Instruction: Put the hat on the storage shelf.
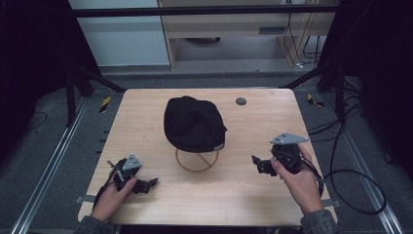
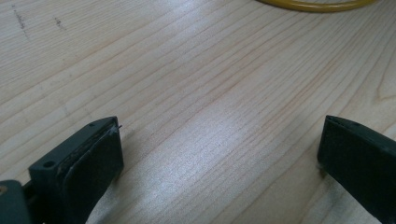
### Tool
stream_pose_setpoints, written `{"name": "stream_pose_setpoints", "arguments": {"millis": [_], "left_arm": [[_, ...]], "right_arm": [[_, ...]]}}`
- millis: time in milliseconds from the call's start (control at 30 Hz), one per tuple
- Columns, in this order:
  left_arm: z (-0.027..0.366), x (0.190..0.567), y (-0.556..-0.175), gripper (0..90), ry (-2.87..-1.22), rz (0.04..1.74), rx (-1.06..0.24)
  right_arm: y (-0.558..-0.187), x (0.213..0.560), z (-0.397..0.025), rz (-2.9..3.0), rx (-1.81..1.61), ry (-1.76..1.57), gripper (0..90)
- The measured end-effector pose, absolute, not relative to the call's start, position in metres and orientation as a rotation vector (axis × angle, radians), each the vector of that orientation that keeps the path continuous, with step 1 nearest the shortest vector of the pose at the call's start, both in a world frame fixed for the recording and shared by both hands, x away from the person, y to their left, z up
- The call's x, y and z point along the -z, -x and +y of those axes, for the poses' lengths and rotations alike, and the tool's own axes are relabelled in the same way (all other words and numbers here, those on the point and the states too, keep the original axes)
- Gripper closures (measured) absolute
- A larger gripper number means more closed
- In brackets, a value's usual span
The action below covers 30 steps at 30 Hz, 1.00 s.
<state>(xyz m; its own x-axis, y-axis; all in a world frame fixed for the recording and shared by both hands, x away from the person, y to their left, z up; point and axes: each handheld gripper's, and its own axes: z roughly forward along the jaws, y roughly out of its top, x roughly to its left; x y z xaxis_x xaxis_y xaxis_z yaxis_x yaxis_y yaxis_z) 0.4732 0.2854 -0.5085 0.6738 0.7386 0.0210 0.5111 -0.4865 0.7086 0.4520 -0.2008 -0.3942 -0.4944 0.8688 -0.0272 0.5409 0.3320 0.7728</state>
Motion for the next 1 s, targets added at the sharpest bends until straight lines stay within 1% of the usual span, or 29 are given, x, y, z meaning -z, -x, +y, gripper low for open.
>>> {"name": "stream_pose_setpoints", "arguments": {"millis": [767,1000], "left_arm": [[0.285,0.509,-0.473,0.0,-2.196,0.958,-0.425],[0.285,0.509,-0.473,0.0,-2.195,0.957,-0.425]], "right_arm": [[-0.442,0.467,-0.178,2.296,-0.963,-1.237,9.9],[-0.445,0.483,-0.167,2.332,-0.940,-1.224,10.2]]}}
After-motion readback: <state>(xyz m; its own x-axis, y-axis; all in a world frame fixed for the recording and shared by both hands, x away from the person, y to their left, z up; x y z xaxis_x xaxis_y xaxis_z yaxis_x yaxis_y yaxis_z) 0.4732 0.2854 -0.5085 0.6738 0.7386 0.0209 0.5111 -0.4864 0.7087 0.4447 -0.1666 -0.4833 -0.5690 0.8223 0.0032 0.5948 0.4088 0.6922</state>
